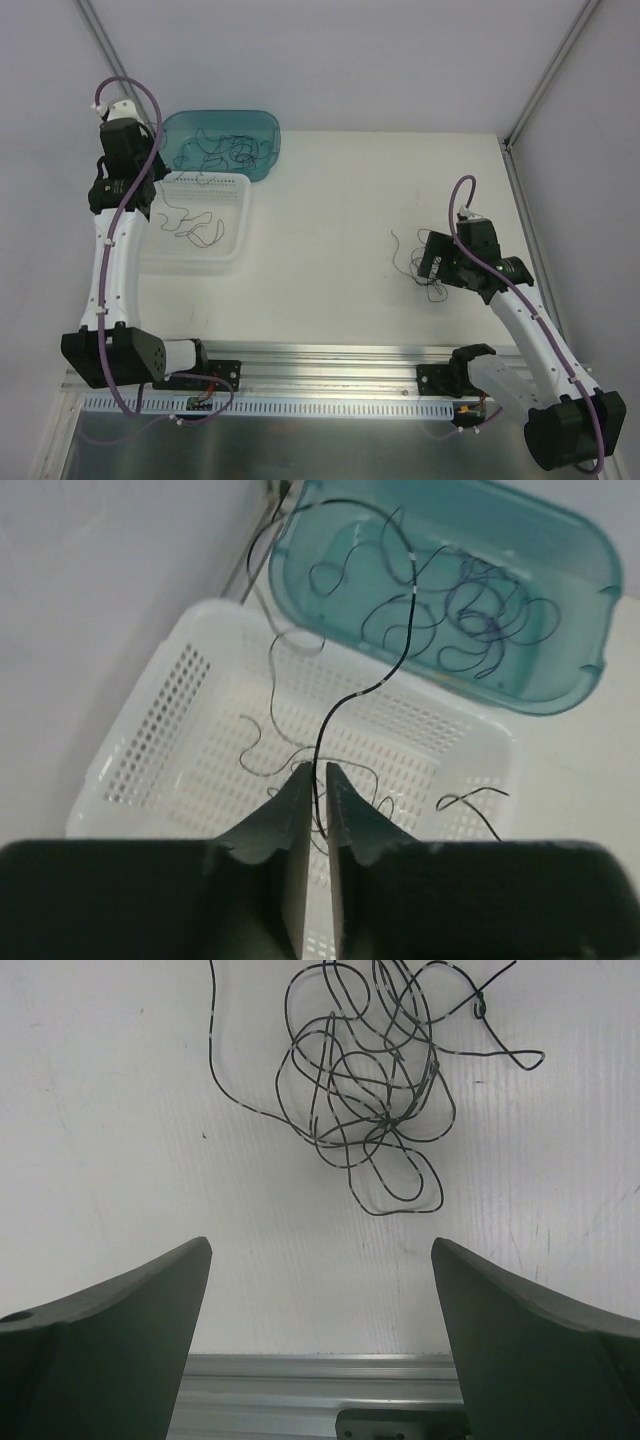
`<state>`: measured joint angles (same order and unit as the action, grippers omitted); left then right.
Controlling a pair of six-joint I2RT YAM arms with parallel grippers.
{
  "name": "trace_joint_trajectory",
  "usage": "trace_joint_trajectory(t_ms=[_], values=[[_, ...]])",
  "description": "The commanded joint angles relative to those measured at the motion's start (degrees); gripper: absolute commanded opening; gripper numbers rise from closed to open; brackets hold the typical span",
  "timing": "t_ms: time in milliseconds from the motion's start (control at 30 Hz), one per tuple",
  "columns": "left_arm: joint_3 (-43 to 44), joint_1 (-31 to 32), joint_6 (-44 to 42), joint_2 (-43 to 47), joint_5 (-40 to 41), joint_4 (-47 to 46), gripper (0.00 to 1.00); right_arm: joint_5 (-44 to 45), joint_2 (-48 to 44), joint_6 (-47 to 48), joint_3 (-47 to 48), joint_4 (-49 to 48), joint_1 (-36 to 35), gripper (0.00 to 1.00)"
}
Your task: Untangle the cables
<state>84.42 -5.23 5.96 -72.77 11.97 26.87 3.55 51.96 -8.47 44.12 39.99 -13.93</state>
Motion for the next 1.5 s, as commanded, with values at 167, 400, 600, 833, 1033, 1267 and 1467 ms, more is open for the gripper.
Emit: trace_joint_trajectory(t_ms=[167, 400, 600, 833, 1033, 1267, 1467], values=[[-11.03, -6.45, 10.56, 1.23, -3.52, -5.25, 0.69, 0.05, 0.77, 1.70, -0.35, -0.70, -0.31, 0.97], [-15.06, -6.37, 12.58, 7.01, -11.96, -2.18, 0.99, -0.65, 7.09, 1.97, -1.31, -4.30, -0.48, 0.96], [-24.37, -3.75, 16.37, 15.19, -22.86, -1.74, 0.99, -1.18, 14.73, 1.88, -2.55, -10.54, -1.18, 0.83], [-30.72, 6.61, 17.86, 22.23, -24.80, -0.15, 0.99, -3.02, 26.07, 1.18, -1.32, -18.35, -5.13, 0.62], [-32.57, 17.25, 21.90, 24.69, -25.07, -0.07, 0.99, -8.29, 34.69, -3.65, 3.33, -21.88, -16.88, 0.53], [-34.41, 27.10, 24.80, 24.96, -21.29, -0.15, 0.99, -8.56, 38.04, -6.29, 12.30, -19.86, -28.77, 0.52], [-34.41, 33.61, 26.74, 21.37, -16.73, -0.51, 0.99, -6.72, 31.82, -4.81, 14.86, -14.51, -30.36, 0.53]])
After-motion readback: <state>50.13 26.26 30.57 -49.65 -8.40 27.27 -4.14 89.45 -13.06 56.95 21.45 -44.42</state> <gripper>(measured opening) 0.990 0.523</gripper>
